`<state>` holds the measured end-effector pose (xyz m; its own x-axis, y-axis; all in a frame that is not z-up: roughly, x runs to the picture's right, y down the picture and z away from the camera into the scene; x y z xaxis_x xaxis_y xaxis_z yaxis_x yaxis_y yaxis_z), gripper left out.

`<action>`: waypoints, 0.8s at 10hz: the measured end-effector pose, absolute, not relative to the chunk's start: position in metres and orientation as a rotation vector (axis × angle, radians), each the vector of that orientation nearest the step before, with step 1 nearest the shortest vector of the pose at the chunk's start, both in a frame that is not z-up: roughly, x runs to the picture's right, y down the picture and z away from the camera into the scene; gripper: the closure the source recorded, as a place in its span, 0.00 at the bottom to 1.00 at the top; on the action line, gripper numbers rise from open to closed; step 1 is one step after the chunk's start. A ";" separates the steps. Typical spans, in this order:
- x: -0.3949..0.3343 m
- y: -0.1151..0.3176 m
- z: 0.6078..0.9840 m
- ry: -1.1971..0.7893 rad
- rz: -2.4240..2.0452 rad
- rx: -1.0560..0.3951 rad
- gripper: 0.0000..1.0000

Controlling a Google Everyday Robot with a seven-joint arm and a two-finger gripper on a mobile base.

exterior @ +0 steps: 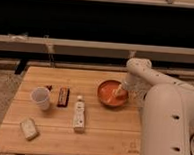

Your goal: Pick up the ceramic bowl

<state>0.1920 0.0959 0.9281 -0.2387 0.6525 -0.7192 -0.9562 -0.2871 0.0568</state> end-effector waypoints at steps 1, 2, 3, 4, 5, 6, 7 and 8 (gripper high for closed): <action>0.191 0.097 0.929 0.599 1.775 -0.726 0.63; 0.185 0.098 0.930 0.588 1.776 -0.742 0.74; 0.180 0.099 0.929 0.575 1.779 -0.755 0.84; 0.179 0.096 0.926 0.548 1.793 -0.755 0.94; 0.178 0.091 0.920 0.519 1.809 -0.751 0.99; 0.176 0.085 0.911 0.485 1.828 -0.745 1.00; 0.175 0.078 0.903 0.454 1.844 -0.736 1.00; 0.173 0.072 0.894 0.420 1.858 -0.729 1.00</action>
